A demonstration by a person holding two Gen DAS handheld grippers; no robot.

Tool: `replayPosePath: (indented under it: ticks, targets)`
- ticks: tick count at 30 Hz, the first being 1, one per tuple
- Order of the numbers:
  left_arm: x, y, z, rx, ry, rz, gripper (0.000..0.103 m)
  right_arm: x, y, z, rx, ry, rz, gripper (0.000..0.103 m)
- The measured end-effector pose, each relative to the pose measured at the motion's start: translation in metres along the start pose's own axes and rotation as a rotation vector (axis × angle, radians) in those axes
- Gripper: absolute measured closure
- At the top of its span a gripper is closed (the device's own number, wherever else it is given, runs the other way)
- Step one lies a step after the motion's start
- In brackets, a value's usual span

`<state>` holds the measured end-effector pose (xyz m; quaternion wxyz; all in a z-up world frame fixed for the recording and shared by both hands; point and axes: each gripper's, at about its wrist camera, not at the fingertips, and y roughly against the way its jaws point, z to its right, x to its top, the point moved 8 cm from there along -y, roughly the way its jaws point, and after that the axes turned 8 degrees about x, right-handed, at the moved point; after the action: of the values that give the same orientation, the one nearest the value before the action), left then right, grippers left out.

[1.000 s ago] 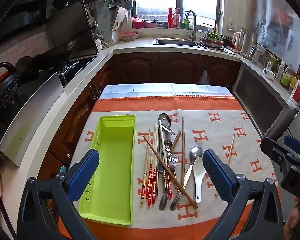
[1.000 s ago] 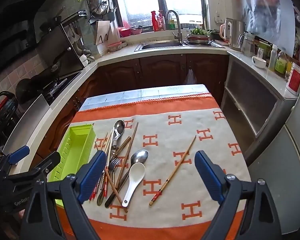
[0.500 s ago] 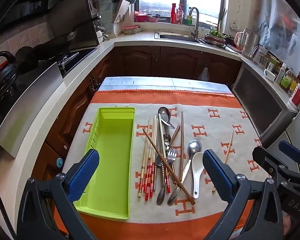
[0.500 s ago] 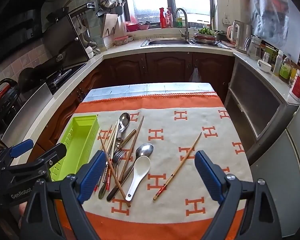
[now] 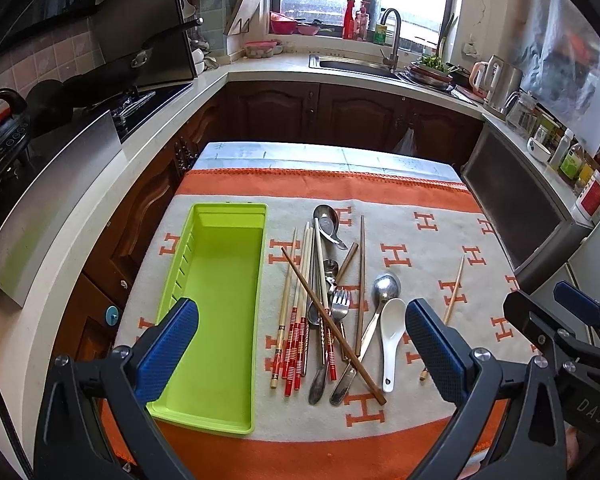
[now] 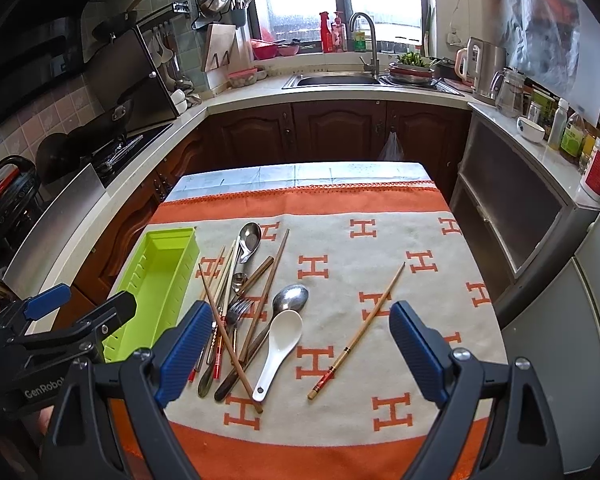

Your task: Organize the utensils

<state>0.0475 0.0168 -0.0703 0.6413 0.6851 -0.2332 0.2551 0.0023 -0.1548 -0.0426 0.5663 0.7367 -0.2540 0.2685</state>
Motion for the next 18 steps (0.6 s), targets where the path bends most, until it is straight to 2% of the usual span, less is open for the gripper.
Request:
replayPosePath:
  ticks: [18]
  targets:
    - [-0.0042, -0.0050, -0.0008, 0.022, 0.002, -0.028, 0.001, -0.0053, -0.0034, -0.0016, 0.002, -0.002, 0.000, 0.013]
